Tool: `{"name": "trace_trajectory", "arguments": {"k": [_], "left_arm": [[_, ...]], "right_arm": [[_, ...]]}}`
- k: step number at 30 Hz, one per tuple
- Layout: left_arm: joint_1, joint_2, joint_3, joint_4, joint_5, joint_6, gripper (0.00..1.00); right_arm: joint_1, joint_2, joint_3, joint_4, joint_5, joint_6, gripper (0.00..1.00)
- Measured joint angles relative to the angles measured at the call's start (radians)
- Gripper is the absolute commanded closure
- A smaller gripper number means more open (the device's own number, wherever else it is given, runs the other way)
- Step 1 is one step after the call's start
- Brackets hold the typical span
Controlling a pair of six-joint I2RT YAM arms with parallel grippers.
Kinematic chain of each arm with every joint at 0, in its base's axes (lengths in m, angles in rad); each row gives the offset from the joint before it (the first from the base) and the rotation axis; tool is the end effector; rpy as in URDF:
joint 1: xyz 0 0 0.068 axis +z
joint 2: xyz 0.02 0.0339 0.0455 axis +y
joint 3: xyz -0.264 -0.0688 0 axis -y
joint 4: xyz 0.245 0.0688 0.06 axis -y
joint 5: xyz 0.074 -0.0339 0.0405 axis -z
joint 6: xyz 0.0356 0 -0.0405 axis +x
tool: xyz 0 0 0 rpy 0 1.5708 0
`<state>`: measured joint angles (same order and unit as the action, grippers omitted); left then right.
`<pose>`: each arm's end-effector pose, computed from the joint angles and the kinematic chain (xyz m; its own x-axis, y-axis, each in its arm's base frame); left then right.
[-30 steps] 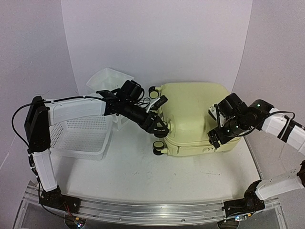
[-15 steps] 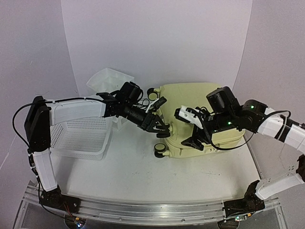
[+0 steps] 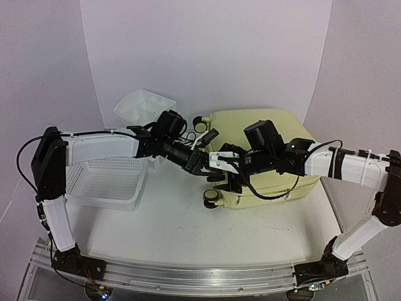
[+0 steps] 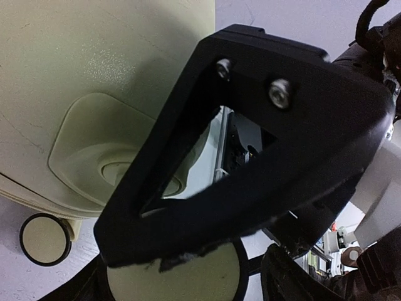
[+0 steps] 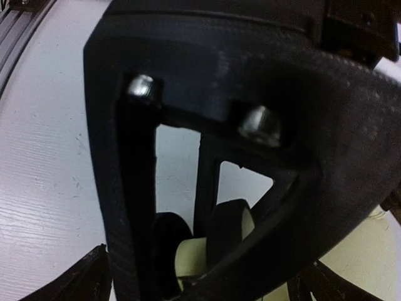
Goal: Open, take out, and arrange the luggage
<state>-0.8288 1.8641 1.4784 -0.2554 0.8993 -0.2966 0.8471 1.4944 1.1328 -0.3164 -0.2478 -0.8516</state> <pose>0.2653 -0.3306 0.2721 -0.6445 0.4339 -0.6296 0.7259 0.0886 -0.6820 0.2151 0.2566 0.2781 0.3681 -0.6849 -0.6288 -0.8744 -0.0250 -0.4846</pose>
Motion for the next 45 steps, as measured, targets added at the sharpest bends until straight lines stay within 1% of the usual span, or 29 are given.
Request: {"name": "trace_trajectory", "arguments": {"k": [2, 3, 4, 6, 8, 9, 10, 11, 14, 16, 18, 20, 21, 22, 23, 25, 26, 27, 30, 33, 35, 37, 38, 40, 42, 45], "left_arm": [[0.0, -0.002, -0.005, 0.007, 0.0, 0.0, 0.25], [0.0, -0.005, -0.011, 0.014, 0.0, 0.0, 0.25], [0.001, -0.008, -0.018, 0.021, -0.001, 0.0, 0.25], [0.006, -0.02, -0.036, 0.031, 0.0, 0.0, 0.23], [0.014, -0.039, -0.062, 0.04, 0.0, 0.002, 0.18], [0.021, -0.056, -0.083, 0.039, 0.005, 0.001, 0.13], [0.027, -0.08, -0.111, 0.035, 0.006, 0.004, 0.05], [0.034, -0.11, -0.142, 0.034, -0.003, 0.01, 0.02], [0.044, -0.236, -0.265, 0.05, -0.092, 0.023, 0.0], [0.048, -0.363, -0.402, 0.147, -0.175, 0.013, 0.01], [0.034, -0.497, -0.581, 0.315, -0.279, 0.004, 0.01], [-0.019, -0.588, -0.743, 0.488, -0.41, 0.016, 0.0], [-0.076, -0.608, -0.825, 0.607, -0.508, 0.045, 0.01], [-0.145, -0.601, -0.887, 0.706, -0.584, 0.078, 0.01], [-0.208, -0.571, -0.925, 0.788, -0.655, 0.108, 0.06], [-0.31, -0.47, -0.946, 0.902, -0.764, 0.155, 0.19], [-0.334, -0.422, -0.944, 0.951, -0.807, 0.169, 0.22], [-0.358, -0.364, -0.939, 1.012, -0.87, 0.19, 0.24], [-0.425, -0.177, -0.884, 1.179, -1.074, 0.246, 0.25], [-0.488, 0.006, -0.767, 1.31, -1.228, 0.302, 0.27], [-0.515, 0.104, -0.685, 1.374, -1.3, 0.331, 0.3], [-0.528, 0.163, -0.636, 1.413, -1.344, 0.352, 0.34], [-0.531, 0.189, -0.615, 1.43, -1.364, 0.36, 0.38], [-0.531, 0.23, -0.585, 1.45, -1.405, 0.377, 0.5], [-0.531, 0.263, -0.559, 1.464, -1.45, 0.386, 0.58], [-0.529, 0.299, -0.527, 1.472, -1.506, 0.402, 0.59]], "right_arm": [[0.0, 0.009, -0.003, 0.037, 0.0, -0.011, 0.31], [0.0, 0.013, -0.003, 0.05, 0.0, -0.019, 0.36], [0.0, 0.017, -0.003, 0.06, -0.006, -0.019, 0.4], [0.002, 0.02, -0.009, 0.066, -0.018, -0.019, 0.43], [0.001, 0.021, -0.01, 0.082, -0.023, -0.024, 0.45], [-0.001, 0.021, -0.01, 0.09, -0.026, -0.023, 0.46], [-0.003, 0.021, -0.01, 0.098, -0.029, -0.023, 0.47], [-0.005, 0.021, -0.01, 0.101, -0.032, -0.023, 0.48], [-0.009, 0.021, -0.01, 0.106, -0.042, -0.016, 0.48], [-0.013, 0.021, -0.01, 0.109, -0.049, 0.003, 0.51], [-0.015, 0.021, -0.01, 0.111, -0.051, 0.029, 0.52], [-0.016, 0.021, -0.01, 0.113, -0.05, 0.058, 0.52], [-0.016, 0.021, -0.009, 0.115, -0.048, 0.076, 0.52], [-0.016, 0.023, -0.007, 0.116, -0.047, 0.094, 0.52], [-0.016, 0.025, -0.005, 0.116, -0.046, 0.108, 0.52], [-0.016, 0.035, 0.012, 0.111, -0.039, 0.154, 0.5], [-0.015, 0.042, 0.024, 0.108, -0.034, 0.177, 0.49], [-0.015, 0.052, 0.039, 0.103, -0.028, 0.204, 0.49], [-0.014, 0.085, 0.094, 0.07, -0.005, 0.277, 0.52], [-0.014, 0.126, 0.161, 0.023, 0.018, 0.348, 0.55], [-0.014, 0.144, 0.189, 0.008, 0.037, 0.393, 0.56], [-0.015, 0.147, 0.196, 0.0, 0.053, 0.425, 0.56], [-0.015, 0.147, 0.196, -0.003, 0.058, 0.439, 0.56], [-0.016, 0.147, 0.2, -0.01, 0.068, 0.465, 0.56], [-0.016, 0.147, 0.202, -0.013, 0.075, 0.488, 0.56], [-0.018, 0.147, 0.203, -0.015, 0.08, 0.512, 0.56]]}}
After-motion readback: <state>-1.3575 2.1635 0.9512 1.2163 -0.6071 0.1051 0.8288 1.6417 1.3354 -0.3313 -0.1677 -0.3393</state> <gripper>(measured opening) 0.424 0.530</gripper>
